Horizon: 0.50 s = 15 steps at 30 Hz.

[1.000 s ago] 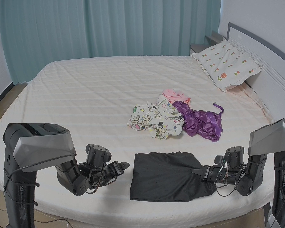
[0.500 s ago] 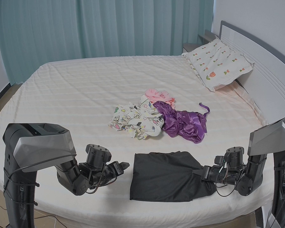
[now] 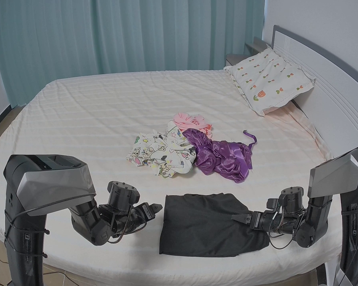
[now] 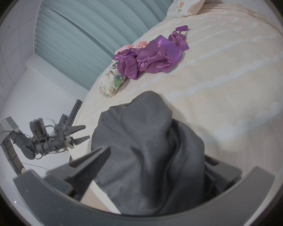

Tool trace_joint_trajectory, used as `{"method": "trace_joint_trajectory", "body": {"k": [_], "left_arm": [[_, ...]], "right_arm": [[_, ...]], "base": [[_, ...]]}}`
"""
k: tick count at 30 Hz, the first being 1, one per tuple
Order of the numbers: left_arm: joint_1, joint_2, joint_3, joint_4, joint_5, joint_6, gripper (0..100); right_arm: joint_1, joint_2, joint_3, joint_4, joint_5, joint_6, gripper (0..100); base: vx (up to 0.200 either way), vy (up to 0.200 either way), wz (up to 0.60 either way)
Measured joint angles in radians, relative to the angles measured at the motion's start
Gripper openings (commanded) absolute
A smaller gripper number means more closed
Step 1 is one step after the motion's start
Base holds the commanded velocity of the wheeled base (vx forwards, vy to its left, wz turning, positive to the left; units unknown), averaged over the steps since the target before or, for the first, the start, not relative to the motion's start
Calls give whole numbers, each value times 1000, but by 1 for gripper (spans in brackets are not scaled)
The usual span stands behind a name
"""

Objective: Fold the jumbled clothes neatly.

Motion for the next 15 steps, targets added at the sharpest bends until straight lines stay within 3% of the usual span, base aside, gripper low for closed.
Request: {"method": "trace_joint_trajectory", "body": {"k": [3,4,12,15], "left_arm": [[-2,0,0,0,0,-1,100],[0,1,-1,0,0,0,100],[-1,2,-3,0,0,0,100],[-1,3,-4,0,0,0,100]], "right_arm": [[-23,-1,-6,0,-3,-1,100],[-65,2,-39,18,-4,-1,100],[-93,13,-87,93,-7,2,100],[-99,17,-115,143,-40,5,100]], "base": [[0,0,0],[0,0,0],[0,0,0],[0,0,0]]}}
